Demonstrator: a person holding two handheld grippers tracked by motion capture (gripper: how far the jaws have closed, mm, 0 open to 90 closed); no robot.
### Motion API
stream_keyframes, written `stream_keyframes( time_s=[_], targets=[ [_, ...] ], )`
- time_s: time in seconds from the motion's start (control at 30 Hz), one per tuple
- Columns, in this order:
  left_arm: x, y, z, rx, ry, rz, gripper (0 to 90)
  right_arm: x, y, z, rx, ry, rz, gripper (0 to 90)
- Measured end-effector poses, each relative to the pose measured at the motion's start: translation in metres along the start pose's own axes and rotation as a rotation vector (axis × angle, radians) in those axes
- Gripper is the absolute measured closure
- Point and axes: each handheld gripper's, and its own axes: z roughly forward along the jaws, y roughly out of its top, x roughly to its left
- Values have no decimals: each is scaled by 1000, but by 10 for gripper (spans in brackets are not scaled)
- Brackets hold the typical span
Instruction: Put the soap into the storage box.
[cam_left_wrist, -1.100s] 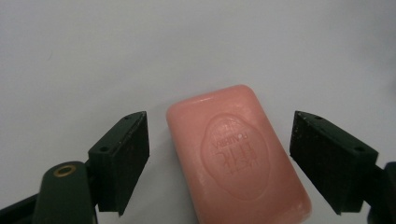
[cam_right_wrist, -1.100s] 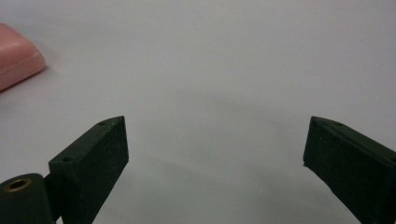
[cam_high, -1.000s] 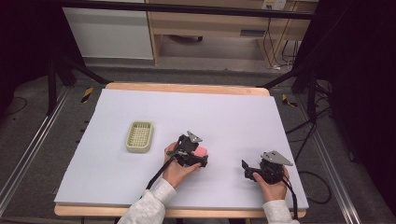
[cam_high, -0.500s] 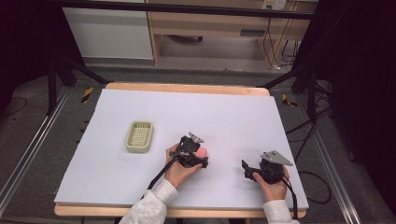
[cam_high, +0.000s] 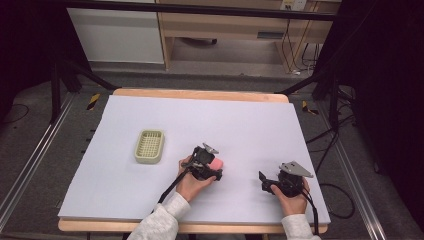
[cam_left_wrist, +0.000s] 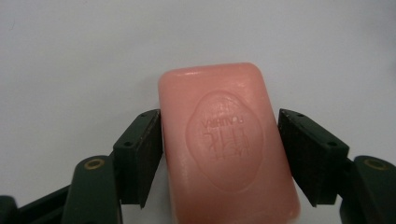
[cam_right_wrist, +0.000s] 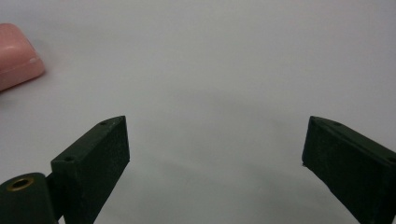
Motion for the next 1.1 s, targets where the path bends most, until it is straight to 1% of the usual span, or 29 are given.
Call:
stream_keyframes(
  time_s=[0.07,0.2,0.33,0.5,0.53,0.63,0.83,1.1],
  targets=[
    [0,0,1,3,-4,-7,328,0,0,0,-2,-3,-8,78],
    [1,0,3,15,-13,-15,328,0,0,0,-1,-3,-8,78],
    [1,0,4,16,-12,-15,331,0,0,0,0,-2,-7,80],
    [0,2,4,38,-10,-23,350,0,0,0,4,1,-2,81],
    [0,3,3,45,-9,-17,353,1,0,0,4,1,-2,81],
    [0,4,3,52,-11,-19,359,1,0,0,4,0,-5,81],
    [-1,4,3,57,-8,-19,368,1,0,1,5,-2,-6,82],
    [-2,5,3,62,-3,0,370,1,0,1,7,-1,-7,82]
  ],
)
